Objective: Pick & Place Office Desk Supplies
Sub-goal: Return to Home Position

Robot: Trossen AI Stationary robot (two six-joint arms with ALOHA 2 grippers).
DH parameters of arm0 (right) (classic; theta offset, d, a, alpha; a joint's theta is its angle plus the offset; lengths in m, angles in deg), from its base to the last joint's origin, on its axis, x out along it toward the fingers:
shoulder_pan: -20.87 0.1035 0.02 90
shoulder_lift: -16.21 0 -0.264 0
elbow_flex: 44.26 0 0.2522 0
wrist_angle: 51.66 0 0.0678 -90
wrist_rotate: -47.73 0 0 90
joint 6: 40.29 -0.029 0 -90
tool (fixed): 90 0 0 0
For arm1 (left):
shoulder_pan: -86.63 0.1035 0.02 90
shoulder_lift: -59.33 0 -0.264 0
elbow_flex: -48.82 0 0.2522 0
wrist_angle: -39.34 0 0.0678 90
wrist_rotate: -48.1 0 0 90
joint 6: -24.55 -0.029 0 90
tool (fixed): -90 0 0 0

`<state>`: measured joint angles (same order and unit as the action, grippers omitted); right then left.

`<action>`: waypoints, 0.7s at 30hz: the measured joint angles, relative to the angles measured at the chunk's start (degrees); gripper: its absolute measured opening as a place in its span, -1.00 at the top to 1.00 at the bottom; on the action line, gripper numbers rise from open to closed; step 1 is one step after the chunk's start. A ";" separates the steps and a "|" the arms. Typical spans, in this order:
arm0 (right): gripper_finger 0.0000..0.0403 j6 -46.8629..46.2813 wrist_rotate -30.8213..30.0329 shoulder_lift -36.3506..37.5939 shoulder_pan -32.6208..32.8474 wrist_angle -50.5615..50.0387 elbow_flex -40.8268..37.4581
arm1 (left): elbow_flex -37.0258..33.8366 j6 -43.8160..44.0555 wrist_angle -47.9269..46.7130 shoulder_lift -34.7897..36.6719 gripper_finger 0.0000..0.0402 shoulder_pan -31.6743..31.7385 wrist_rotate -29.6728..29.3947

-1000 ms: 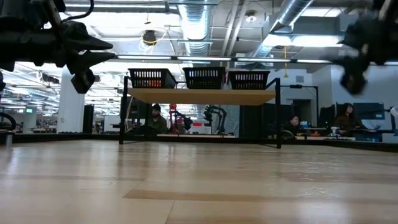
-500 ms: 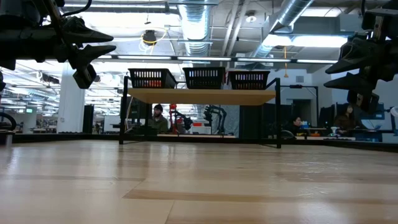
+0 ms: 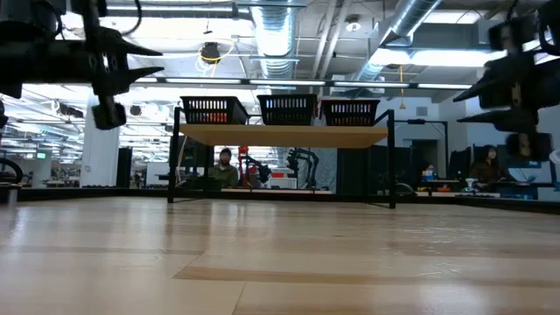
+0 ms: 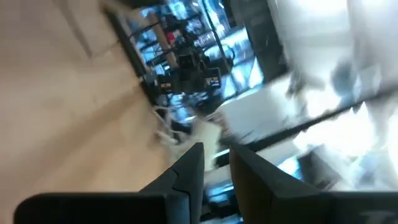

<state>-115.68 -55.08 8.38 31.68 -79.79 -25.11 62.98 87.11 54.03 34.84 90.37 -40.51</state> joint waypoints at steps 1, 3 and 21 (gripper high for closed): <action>0.41 -7.38 -0.45 0.00 0.00 -0.01 0.00 | 0.00 5.93 -0.02 0.00 0.64 0.00 -0.11; 0.41 -23.51 -0.55 0.00 0.00 0.06 0.00 | 0.00 17.22 0.00 0.00 0.64 -0.12 0.15; 0.41 -73.59 -1.70 0.13 -3.30 6.45 0.00 | 0.00 96.72 13.43 0.02 0.64 0.52 -0.04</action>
<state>-189.28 -56.78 8.51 28.38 -73.34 -25.11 62.98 183.83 67.46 34.87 90.90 -40.55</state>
